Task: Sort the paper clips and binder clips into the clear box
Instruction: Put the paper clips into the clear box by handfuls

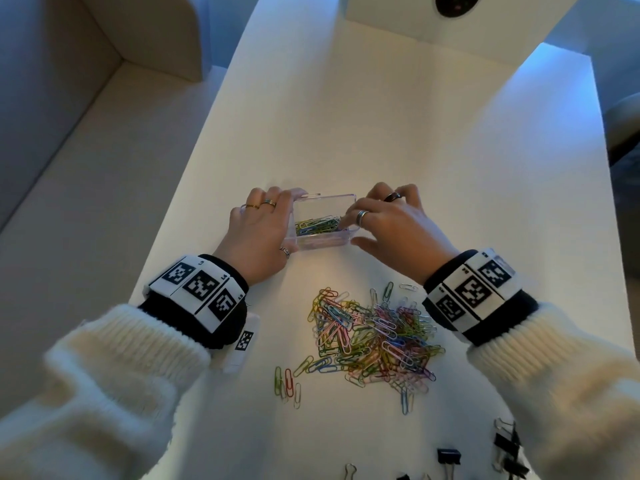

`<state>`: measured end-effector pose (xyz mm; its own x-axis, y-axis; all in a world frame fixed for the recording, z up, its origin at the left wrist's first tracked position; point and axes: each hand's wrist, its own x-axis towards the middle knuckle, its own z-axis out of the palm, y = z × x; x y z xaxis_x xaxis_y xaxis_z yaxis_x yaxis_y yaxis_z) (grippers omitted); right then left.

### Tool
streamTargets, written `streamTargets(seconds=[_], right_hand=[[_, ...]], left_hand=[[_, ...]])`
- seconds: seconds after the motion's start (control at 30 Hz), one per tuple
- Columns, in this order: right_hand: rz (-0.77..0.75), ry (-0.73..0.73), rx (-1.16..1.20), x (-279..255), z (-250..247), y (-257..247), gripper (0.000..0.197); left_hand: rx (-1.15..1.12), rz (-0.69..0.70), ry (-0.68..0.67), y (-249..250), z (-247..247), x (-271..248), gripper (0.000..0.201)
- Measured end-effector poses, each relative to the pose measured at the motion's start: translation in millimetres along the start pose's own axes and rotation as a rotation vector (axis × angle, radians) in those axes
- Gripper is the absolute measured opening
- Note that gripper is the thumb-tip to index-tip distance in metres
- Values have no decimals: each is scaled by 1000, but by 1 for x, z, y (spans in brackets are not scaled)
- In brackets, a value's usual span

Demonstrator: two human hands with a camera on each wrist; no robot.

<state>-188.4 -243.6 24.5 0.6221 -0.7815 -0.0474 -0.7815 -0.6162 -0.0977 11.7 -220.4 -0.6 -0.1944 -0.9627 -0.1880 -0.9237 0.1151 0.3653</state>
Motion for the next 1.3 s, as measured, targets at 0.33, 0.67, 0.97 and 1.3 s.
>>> streamTargets(seconds=[0.33,0.67,0.97,1.3], right_hand=[[93,-167,110,12,-1,-10,28],[105,-147,9,10,-1,-16,29],[93,-97,368,15,-20,-52,34],[87,-513,231,58,6,-99,46]], left_hand=[[4,9,12,0,0,0,69],[-48,32,-3,-2,-2,0,72],[-386,68,111,-42,0,-24,70],[-556,42,171,-48,9,-25,53]])
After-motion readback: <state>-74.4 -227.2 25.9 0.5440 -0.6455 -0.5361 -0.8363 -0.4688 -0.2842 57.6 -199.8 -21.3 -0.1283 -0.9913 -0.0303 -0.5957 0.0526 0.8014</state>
